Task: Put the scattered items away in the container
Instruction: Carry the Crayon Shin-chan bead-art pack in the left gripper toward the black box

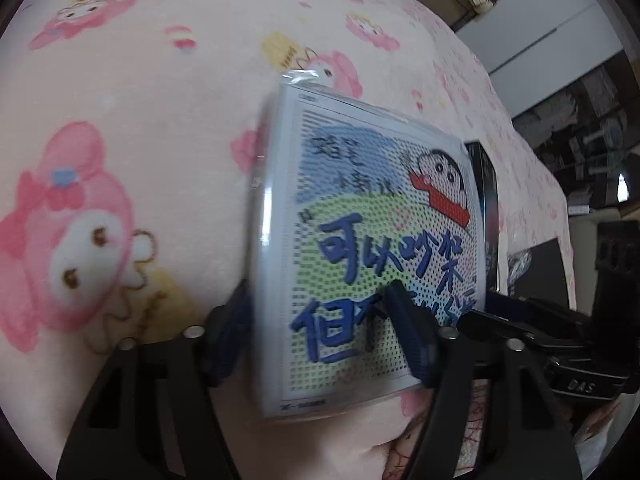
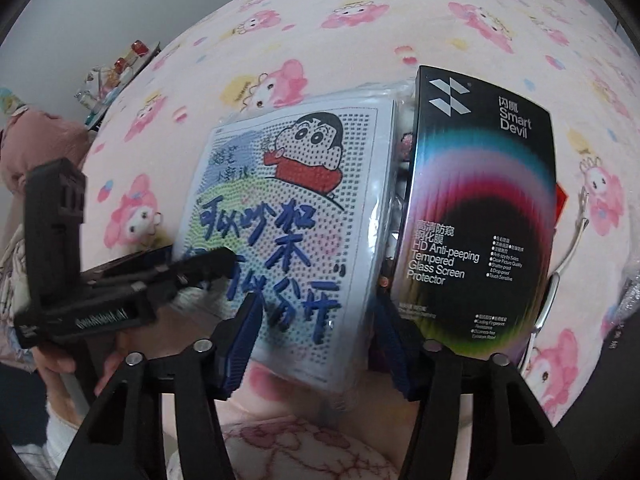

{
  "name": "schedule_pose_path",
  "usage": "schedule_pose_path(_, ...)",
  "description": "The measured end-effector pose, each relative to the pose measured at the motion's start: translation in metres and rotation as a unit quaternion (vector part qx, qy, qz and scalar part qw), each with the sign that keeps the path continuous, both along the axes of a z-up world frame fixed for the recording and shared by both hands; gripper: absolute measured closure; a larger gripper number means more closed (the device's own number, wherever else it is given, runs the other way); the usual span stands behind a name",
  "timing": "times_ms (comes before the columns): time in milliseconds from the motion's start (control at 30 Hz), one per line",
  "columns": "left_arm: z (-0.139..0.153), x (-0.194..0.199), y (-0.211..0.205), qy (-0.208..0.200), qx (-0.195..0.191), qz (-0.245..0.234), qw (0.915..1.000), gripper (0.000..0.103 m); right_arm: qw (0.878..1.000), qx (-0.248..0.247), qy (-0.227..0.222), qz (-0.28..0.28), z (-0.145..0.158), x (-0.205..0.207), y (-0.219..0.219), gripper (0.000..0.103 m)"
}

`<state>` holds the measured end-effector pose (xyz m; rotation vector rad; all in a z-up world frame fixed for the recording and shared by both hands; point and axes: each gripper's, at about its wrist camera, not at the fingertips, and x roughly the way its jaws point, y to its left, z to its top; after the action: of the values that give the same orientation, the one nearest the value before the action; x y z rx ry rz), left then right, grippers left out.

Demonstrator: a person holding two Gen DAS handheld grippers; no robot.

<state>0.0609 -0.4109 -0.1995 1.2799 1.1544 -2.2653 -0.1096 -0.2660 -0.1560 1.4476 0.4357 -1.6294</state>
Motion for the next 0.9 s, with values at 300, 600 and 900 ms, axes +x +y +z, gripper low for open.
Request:
schedule_pose_path(300,0.000,0.010,-0.014,0.017,0.005,0.011,0.9998,0.043,0.999,0.012,-0.050,-0.006,-0.019,-0.014,-0.009,0.054)
schedule_pose_path(600,0.018,0.020,-0.013,-0.003,-0.030,0.018,0.9994,0.050,0.998,0.006,-0.065,0.015,-0.014,-0.019,-0.020,0.058)
schedule_pose_path(900,0.087,0.050,0.013,0.030,-0.079,-0.002,0.9964,0.057,0.996,-0.063,-0.056,-0.011,0.039,0.007,0.003,0.061)
